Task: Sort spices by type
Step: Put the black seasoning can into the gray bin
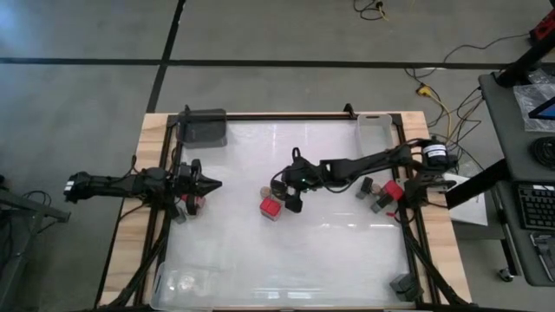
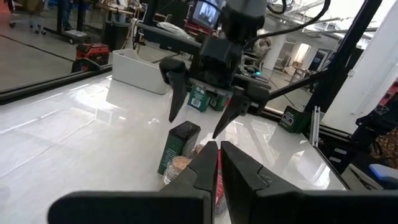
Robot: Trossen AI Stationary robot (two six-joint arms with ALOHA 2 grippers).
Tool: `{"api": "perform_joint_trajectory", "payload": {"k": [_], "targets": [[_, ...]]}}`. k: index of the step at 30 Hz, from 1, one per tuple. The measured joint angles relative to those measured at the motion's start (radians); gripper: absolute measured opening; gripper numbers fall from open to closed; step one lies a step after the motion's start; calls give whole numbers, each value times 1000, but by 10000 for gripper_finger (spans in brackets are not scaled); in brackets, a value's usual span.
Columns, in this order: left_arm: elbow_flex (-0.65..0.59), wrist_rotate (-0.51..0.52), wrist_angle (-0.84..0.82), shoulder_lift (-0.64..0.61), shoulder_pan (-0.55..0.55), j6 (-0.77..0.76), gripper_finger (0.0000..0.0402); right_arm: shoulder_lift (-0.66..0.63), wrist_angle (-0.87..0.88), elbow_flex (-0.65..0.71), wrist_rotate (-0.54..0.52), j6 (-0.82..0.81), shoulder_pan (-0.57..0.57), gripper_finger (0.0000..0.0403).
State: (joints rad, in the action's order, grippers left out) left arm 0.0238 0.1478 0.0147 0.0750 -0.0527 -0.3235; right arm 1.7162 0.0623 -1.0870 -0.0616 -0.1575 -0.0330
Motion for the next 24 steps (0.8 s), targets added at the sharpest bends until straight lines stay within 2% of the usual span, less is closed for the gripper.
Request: {"api": "perform_joint_trajectory", "payload": {"k": [5,9,24], "targets": [[0,0,0,3,0,0,4,32,-47,0,-15,-12,0,343],[0,0,0,3,0,0,4,37,-50,-1,-29,-15,0,327],[0,0,0,3,0,0,4,64,-64,-2,-46,-3,0,197]]}}
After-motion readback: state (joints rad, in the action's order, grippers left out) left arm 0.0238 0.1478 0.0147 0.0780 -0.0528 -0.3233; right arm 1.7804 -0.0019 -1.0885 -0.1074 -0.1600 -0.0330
